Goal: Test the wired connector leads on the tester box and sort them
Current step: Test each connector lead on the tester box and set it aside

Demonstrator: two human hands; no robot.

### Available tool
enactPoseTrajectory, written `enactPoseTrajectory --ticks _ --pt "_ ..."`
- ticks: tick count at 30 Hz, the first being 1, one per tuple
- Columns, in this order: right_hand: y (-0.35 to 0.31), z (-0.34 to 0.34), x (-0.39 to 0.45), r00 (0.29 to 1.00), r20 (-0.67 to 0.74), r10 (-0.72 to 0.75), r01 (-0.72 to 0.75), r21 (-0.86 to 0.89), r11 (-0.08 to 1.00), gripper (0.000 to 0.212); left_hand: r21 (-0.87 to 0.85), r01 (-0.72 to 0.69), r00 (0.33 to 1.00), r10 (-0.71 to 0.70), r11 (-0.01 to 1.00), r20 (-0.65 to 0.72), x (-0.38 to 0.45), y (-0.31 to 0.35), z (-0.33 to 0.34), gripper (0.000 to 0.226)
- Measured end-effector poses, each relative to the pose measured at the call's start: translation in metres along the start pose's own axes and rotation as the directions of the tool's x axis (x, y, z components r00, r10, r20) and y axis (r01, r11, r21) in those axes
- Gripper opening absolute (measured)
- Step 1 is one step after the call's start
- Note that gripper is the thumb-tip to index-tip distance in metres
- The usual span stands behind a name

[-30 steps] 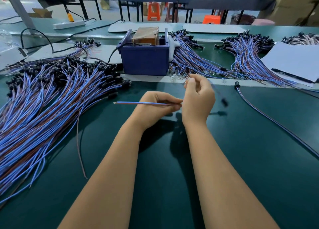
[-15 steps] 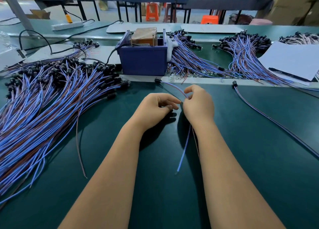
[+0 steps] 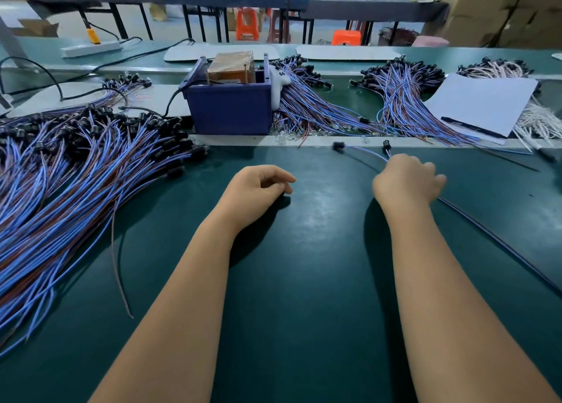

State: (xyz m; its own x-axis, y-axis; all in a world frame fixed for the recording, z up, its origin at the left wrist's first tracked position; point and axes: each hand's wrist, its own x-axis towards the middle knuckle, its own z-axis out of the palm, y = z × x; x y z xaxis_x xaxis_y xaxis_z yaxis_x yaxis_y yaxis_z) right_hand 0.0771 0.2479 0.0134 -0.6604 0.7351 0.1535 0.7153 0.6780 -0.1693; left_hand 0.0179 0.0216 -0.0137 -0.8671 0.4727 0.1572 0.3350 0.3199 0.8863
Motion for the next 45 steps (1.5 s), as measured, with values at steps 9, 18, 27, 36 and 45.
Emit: enactPoseTrajectory --ticks 9,18,27,36,45 --pt "-0.035 0.004 -0.018 0.995 -0.099 -0.032 0.038 0.061 0.997 0.037 0.006 0.002 1.000 -0.002 1.000 -0.029 0.001 0.001 0.002 0.033" --pt "-0.098 0.018 -0.055 0.950 0.124 -0.285 0.231 0.334 0.914 0.037 -0.068 0.024 0.975 -0.038 0.997 -0.219 0.004 -0.003 -0.005 0.034" --pt "-0.011 0.010 -0.019 0.940 0.109 0.323 -0.341 0.300 0.891 0.045 -0.033 0.070 0.980 -0.075 0.997 -0.186 0.004 -0.003 -0.003 0.032" --pt "-0.039 0.003 -0.029 0.983 0.075 0.169 -0.185 0.376 0.908 0.041 -0.007 0.089 0.969 -0.088 0.996 -0.232 0.006 -0.004 0.001 0.033" --pt "-0.130 0.024 -0.075 0.832 0.149 -0.535 0.293 0.700 0.651 0.039 0.288 0.336 0.765 -0.082 0.896 -0.639 -0.003 -0.012 -0.036 0.035"
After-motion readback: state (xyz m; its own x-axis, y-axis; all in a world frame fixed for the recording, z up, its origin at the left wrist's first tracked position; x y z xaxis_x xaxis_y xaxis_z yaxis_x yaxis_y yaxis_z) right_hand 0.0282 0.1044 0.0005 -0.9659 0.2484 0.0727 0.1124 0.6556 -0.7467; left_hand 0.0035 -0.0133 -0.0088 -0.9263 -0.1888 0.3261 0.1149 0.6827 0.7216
